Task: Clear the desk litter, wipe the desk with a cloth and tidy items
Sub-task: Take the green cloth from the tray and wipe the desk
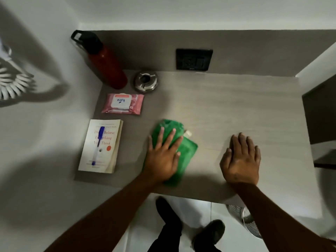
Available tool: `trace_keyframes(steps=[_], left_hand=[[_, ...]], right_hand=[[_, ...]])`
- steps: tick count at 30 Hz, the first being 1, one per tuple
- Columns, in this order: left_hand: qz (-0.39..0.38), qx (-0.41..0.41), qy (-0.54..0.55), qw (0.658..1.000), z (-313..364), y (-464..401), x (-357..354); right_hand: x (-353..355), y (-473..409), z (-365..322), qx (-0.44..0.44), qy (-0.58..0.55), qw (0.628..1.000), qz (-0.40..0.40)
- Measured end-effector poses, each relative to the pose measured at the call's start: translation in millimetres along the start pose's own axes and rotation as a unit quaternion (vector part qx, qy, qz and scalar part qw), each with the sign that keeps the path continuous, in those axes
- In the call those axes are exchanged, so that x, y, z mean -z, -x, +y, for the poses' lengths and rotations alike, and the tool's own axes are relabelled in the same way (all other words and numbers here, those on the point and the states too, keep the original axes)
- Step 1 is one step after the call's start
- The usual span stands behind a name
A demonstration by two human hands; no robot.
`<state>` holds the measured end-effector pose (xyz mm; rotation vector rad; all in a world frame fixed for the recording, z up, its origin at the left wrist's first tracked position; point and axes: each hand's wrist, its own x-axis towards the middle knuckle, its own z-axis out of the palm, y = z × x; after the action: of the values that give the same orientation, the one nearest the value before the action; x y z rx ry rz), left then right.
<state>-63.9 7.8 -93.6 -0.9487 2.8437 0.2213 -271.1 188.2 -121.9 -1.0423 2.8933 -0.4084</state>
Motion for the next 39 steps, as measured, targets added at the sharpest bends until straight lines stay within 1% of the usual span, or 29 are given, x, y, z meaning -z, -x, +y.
trace_keyframes(steps=[3,5,7,9,10,11,12,13,14,15,16,17,18,19,20,21,22,24,27,29,31,33,35,37,39], left_hand=[[0.004,0.072,0.005,0.997,11.8,-70.8,18.9],[-0.010,0.082,0.022,0.996,36.4,-94.4,21.7],[-0.020,0.031,0.027,0.999,69.8,-84.3,17.0],[-0.032,-0.037,0.049,0.998,102.0,-53.9,12.2],[-0.032,-0.066,0.088,0.993,109.9,-39.7,11.3],[-0.019,-0.085,0.162,0.983,111.0,-29.5,13.8],[0.010,-0.086,0.255,0.963,103.1,-21.4,19.1],[0.060,-0.068,0.325,0.941,87.5,-14.0,23.5],[0.107,-0.036,0.354,0.929,65.6,-7.9,24.7],[0.131,-0.004,0.336,0.933,38.9,-1.8,23.5],[0.127,0.014,0.292,0.948,10.9,5.1,20.5],[0.099,0.011,0.227,0.969,-12.7,11.3,17.8],[0.063,-0.007,0.155,0.986,-29.5,17.9,14.3],[0.032,-0.027,0.090,0.995,-40.2,22.1,9.2],[0.011,-0.041,0.052,0.998,-44.2,24.5,4.1],[0.003,-0.048,0.035,0.998,-44.6,26.1,0.8],[0.009,-0.048,0.027,0.998,-45.0,26.2,-1.4],[0.033,-0.042,0.017,0.998,-46.1,25.2,-5.1],[0.051,-0.039,0.004,0.998,-45.4,26.3,-7.6],[0.055,-0.033,0.001,0.998,-39.6,26.1,-7.2],[0.054,-0.022,0.008,0.998,-32.0,23.6,-6.6],[0.051,-0.013,0.008,0.999,-28.2,21.3,-6.3],[0.038,-0.015,0.004,0.999,-24.8,17.2,-5.2],[0.027,-0.024,-0.003,0.999,-20.7,12.1,-3.9],[0.020,-0.036,-0.016,0.999,-13.7,2.4,-4.3]], right_hand=[[1.1,0.2,-2.0,0.004,0.002,1.000,0.006],[2.7,-0.4,-1.9,0.005,-0.005,1.000,0.013],[5.6,0.8,-2.0,0.003,-0.017,1.000,0.015],[9.8,1.2,-2.5,0.007,-0.034,0.999,0.012],[12.4,-0.4,-3.4,0.014,-0.050,0.999,0.009],[14.6,-2.8,-3.8,0.017,-0.073,0.997,0.007],[17.3,-4.5,-3.0,0.010,-0.110,0.994,0.008],[21.2,-6.0,-1.8,-0.012,-0.159,0.987,0.015],[24.9,-7.3,-1.5,-0.048,-0.205,0.977,0.032],[27.7,-6.4,-4.8,-0.091,-0.227,0.968,0.054],[28.8,-2.6,-15.4,-0.123,-0.217,0.966,0.071],[28.2,2.6,-32.6,-0.132,-0.190,0.970,0.077],[24.1,10.7,-55.0,-0.118,-0.158,0.978,0.068],[17.4,19.5,-80.9,-0.097,-0.126,0.986,0.039],[9.7,28.2,-104.0,-0.084,-0.095,0.992,-0.002],[2.5,35.3,-122.0,-0.088,-0.069,0.993,-0.042],[-2.9,39.2,-134.6,-0.098,-0.052,0.992,-0.067],[-8.6,42.3,-138.9,-0.097,-0.036,0.992,-0.079],[-5.3,63.9,-121.4,-0.042,-0.005,0.997,-0.071],[-2.9,81.7,-103.7,-0.005,0.006,0.997,-0.080],[3.0,95.4,-73.0,-0.003,0.021,0.997,-0.080],[15.4,103.3,-26.6,-0.056,0.023,0.996,-0.061],[31.9,107.2,30.5,-0.148,0.028,0.988,-0.040],[50.7,103.3,82.8,-0.227,0.025,0.973,-0.036],[61.6,87.1,114.6,-0.258,0.022,0.965,-0.036]])
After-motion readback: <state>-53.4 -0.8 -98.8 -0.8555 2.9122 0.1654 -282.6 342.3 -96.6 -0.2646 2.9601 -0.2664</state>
